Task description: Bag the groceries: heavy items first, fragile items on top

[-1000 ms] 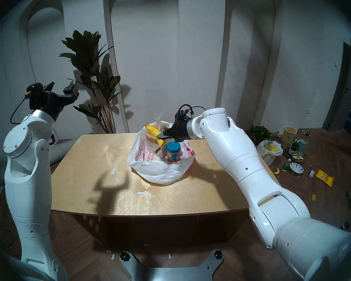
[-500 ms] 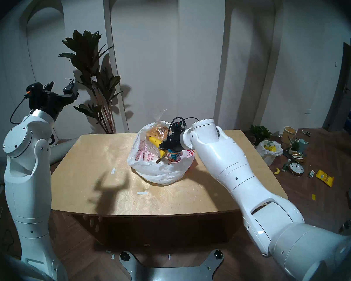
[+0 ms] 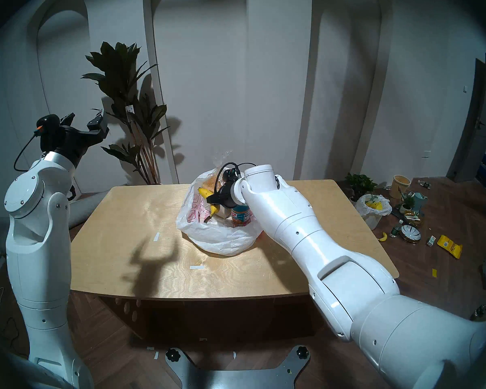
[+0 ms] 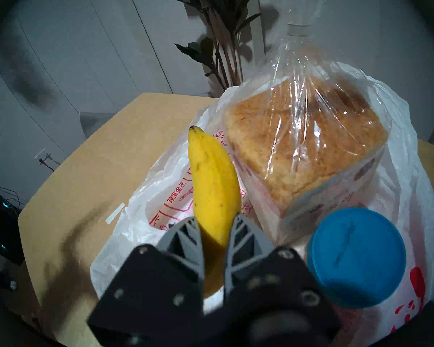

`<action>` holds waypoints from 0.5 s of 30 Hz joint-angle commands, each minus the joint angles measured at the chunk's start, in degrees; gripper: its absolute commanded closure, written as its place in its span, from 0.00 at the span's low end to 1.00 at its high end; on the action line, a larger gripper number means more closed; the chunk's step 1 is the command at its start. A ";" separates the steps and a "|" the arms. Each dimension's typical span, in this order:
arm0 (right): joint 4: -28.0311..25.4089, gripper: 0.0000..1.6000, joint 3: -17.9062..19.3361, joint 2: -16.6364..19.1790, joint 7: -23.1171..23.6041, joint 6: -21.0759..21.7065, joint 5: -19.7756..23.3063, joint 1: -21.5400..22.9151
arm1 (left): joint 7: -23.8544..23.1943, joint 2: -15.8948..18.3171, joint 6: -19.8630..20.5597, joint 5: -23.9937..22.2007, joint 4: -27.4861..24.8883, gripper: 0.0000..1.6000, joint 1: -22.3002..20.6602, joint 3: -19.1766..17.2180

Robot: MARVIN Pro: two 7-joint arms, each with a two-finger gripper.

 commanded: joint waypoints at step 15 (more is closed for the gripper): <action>8.05 0.00 0.25 -1.33 6.84 -4.54 0.66 8.43 | 0.20 0.20 -0.04 0.01 -1.00 0.00 -0.72 -0.03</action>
